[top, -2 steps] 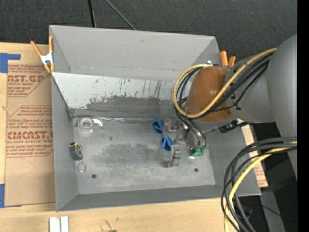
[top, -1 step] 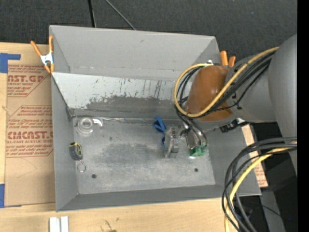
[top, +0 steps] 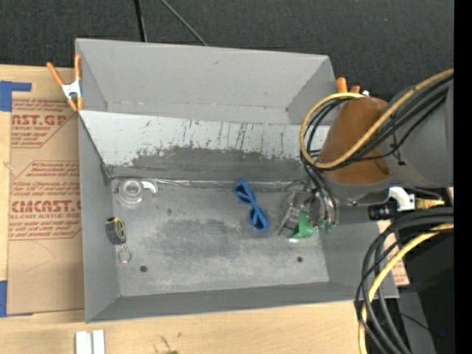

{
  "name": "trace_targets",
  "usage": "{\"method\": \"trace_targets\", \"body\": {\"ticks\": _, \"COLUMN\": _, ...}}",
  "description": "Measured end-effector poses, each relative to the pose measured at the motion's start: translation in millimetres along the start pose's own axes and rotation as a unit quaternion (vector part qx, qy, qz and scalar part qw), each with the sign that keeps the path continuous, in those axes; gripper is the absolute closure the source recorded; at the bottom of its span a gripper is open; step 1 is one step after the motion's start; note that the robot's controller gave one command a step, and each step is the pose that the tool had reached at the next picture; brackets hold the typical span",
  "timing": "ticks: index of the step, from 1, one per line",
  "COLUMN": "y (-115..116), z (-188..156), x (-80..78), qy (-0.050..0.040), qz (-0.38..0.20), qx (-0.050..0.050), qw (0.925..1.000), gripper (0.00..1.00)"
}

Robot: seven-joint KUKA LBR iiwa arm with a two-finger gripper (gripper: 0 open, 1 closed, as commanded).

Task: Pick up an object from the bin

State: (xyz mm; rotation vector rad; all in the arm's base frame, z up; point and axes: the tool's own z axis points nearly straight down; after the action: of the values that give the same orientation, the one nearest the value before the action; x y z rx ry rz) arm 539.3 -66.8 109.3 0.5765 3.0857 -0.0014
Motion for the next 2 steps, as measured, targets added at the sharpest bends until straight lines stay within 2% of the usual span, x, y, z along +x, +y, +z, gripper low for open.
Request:
{"method": "trace_targets", "body": {"ticks": 1, "y": 1, "z": 1, "x": 0.5, "qy": 0.0007, "qz": -0.001, "qx": 0.000, "qw": 1.0000, "gripper": 0.00}}
{"method": "trace_targets", "body": {"ticks": 2, "y": -3, "z": 41, "x": -6.4, "qy": 0.0027, "qz": 0.049, "qx": 0.000, "qw": 0.9988, "gripper": 0.00}}
